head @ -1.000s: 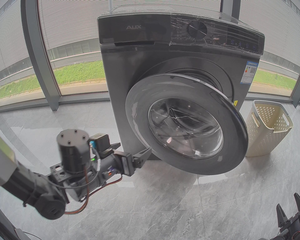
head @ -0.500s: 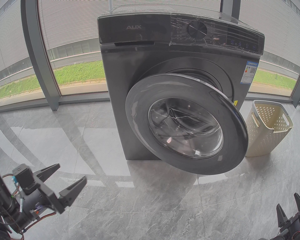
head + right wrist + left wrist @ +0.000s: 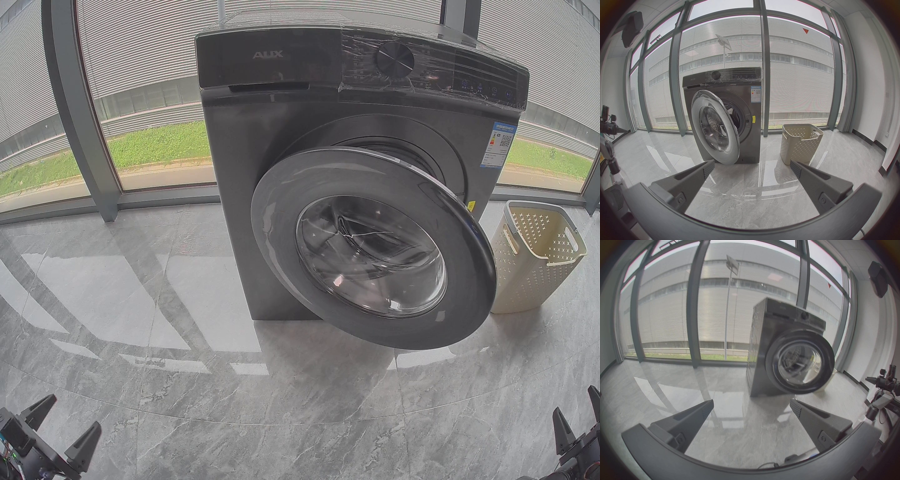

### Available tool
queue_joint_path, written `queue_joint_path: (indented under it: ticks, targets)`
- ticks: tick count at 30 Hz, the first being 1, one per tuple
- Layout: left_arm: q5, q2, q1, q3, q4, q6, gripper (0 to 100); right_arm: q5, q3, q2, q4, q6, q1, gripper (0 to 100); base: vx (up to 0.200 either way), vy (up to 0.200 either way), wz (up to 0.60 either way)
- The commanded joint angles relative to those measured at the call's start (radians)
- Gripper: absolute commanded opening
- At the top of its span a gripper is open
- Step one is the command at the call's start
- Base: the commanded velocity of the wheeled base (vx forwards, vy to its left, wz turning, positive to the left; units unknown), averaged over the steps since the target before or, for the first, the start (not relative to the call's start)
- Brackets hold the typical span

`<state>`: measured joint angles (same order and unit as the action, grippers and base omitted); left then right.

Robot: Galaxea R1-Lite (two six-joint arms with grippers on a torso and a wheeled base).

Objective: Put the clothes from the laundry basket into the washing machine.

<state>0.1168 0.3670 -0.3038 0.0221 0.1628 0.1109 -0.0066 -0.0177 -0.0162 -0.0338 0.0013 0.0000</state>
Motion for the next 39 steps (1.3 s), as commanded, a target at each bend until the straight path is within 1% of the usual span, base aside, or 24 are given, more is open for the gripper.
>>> queue_joint_path:
  ticks: [1,4,5,6,7,8,10,11,12,13,14,15,18,20,21,22,25,27,29,31,32,33,36,39]
  targets:
    - [-0.029,-0.272,0.183,-0.022,-0.089,-0.014,100,0.000,0.004,0.010,0.000,0.000,-0.002,100,0.000,0.000,0.00]
    - [-0.017,-0.283,0.258,-0.022,-0.094,-0.034,100,0.000,0.005,0.010,0.000,0.000,0.000,100,0.000,0.000,0.00]
    - [-0.029,-0.321,0.321,-0.022,-0.097,-0.074,100,0.002,0.005,0.010,0.000,0.000,0.000,100,0.000,0.000,0.00]
    - [-0.032,-0.333,0.333,-0.022,-0.097,-0.114,100,0.000,0.005,0.010,0.000,0.000,-0.002,100,0.000,0.000,0.00]
    - [-0.029,-0.333,0.330,-0.022,-0.095,-0.140,100,0.002,0.005,0.010,0.000,0.000,-0.002,100,0.000,0.000,0.00]
    - [-0.026,-0.329,0.325,-0.022,-0.095,-0.146,100,0.000,0.005,0.010,0.000,0.000,-0.002,100,0.000,0.000,0.00]
    - [-0.025,-0.327,0.325,-0.022,-0.097,-0.112,100,0.002,0.005,0.010,0.000,0.000,-0.002,100,0.000,0.000,0.00]
    - [-0.025,-0.327,0.325,-0.022,-0.097,-0.112,100,0.002,0.005,0.010,0.000,0.000,-0.002,100,0.000,0.000,0.00]
    - [-0.023,-0.327,0.322,-0.022,-0.097,-0.066,100,0.000,0.005,0.013,0.002,0.000,0.002,100,0.000,0.000,0.00]
    - [-0.023,-0.327,0.321,-0.021,-0.100,-0.048,100,0.000,0.005,0.012,0.000,0.002,0.000,100,0.000,0.000,0.00]
    - [-0.023,-0.323,0.324,-0.022,-0.108,-0.053,100,0.000,0.005,0.013,0.002,0.002,0.000,100,0.000,0.000,0.00]
    - [-0.025,-0.323,0.322,-0.018,-0.134,-0.040,100,0.008,0.007,0.013,0.002,0.002,0.000,100,0.000,0.000,0.00]
    - [-0.037,-0.323,0.324,-0.011,-0.157,-0.049,100,0.022,0.010,0.012,0.017,-0.001,0.000,100,0.000,0.000,0.00]
    - [-0.072,-0.342,0.304,-0.021,-0.163,-0.088,100,0.023,0.012,0.013,0.020,-0.001,0.000,100,0.000,0.000,0.00]
    - [-0.129,-0.356,0.299,-0.021,-0.166,-0.135,100,0.023,0.012,0.012,0.022,-0.001,0.000,100,0.000,0.000,0.00]
    - [-0.140,-0.359,0.299,-0.019,-0.167,-0.140,100,0.023,0.012,0.012,0.022,-0.001,0.000,0,0.000,0.000,0.00]
    - [-0.144,-0.367,0.299,-0.021,-0.163,-0.109,100,0.025,0.010,0.013,0.023,-0.003,0.000,0,0.000,0.000,0.00]
    - [-0.144,-0.367,0.299,-0.021,-0.163,-0.112,100,0.043,-0.044,0.015,0.055,0.016,0.002,0,0.000,0.000,0.00]
    - [-0.144,-0.367,0.299,-0.021,-0.163,-0.105,100,0.102,-0.173,-0.007,0.065,0.066,0.009,0,0.000,0.000,0.00]
    - [-0.144,-0.367,0.299,-0.021,-0.163,-0.108,100,0.191,-0.240,-0.057,0.054,0.094,0.028,0,0.000,0.000,0.00]
    - [-0.144,-0.367,0.299,-0.021,-0.163,-0.106,100,0.246,-0.246,-0.074,0.045,0.097,0.041,0,0.000,0.000,0.00]
    - [-0.143,-0.367,0.299,-0.021,-0.163,-0.103,100,0.324,-0.239,-0.090,0.031,0.100,0.058,0,0.000,0.000,0.00]
    - [-0.141,-0.367,0.299,-0.021,-0.163,-0.100,100,0.487,-0.179,-0.151,0.008,0.135,0.081,0,0.000,0.000,0.00]
    - [-0.140,-0.367,0.299,-0.021,-0.163,-0.099,100,0.539,-0.153,-0.232,0.038,0.200,0.084,0,0.000,-0.200,0.00]
